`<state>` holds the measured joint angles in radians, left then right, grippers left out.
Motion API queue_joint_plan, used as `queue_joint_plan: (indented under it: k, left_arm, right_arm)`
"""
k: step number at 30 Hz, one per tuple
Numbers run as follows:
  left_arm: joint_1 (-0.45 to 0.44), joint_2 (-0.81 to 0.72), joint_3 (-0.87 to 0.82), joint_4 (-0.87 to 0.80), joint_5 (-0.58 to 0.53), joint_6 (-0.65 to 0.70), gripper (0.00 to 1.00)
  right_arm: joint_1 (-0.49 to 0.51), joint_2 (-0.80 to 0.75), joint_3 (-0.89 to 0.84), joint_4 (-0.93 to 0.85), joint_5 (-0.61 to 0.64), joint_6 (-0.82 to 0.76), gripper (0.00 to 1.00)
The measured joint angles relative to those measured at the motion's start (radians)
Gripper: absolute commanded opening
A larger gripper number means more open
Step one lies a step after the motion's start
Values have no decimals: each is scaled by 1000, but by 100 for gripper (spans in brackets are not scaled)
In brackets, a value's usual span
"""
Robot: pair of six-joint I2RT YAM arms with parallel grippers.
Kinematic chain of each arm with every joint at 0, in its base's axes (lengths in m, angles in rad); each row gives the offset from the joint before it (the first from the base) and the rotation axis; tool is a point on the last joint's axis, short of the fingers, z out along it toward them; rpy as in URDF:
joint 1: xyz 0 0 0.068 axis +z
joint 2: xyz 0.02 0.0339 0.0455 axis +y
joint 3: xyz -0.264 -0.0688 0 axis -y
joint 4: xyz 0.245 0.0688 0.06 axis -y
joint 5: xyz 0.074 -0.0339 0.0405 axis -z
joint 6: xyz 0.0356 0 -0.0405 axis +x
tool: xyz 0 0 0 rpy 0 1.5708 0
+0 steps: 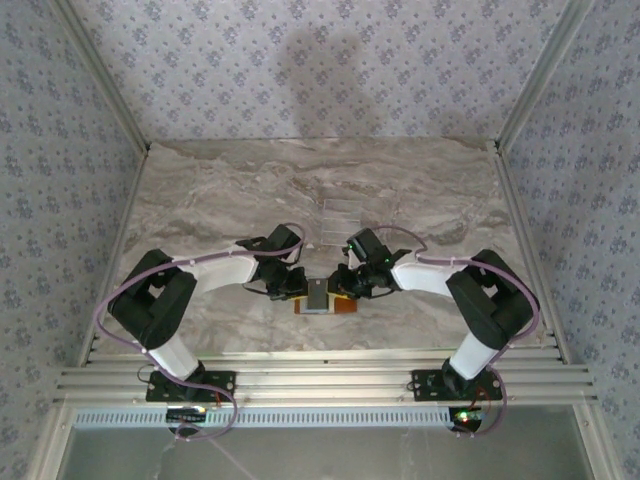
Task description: Take the credit cards out of the card holder
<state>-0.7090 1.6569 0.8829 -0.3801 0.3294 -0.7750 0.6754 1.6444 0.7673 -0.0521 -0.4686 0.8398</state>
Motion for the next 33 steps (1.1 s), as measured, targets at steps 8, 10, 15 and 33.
queue_joint_plan:
  k: [8, 10, 15, 33]
  left_arm:
    - [0, 0, 0, 0, 0, 0, 14]
    - [0, 0, 0, 0, 0, 0, 14]
    - [0, 0, 1, 0, 0, 0, 14]
    - [0, 2, 3, -1, 1, 0, 12]
  right_arm:
    - [-11, 0, -15, 63, -26, 18, 19]
    - [-12, 4, -16, 76, -30, 18, 18]
    - [-12, 24, -21, 100, -45, 21, 18]
    - [-27, 18, -43, 123, -52, 29, 5]
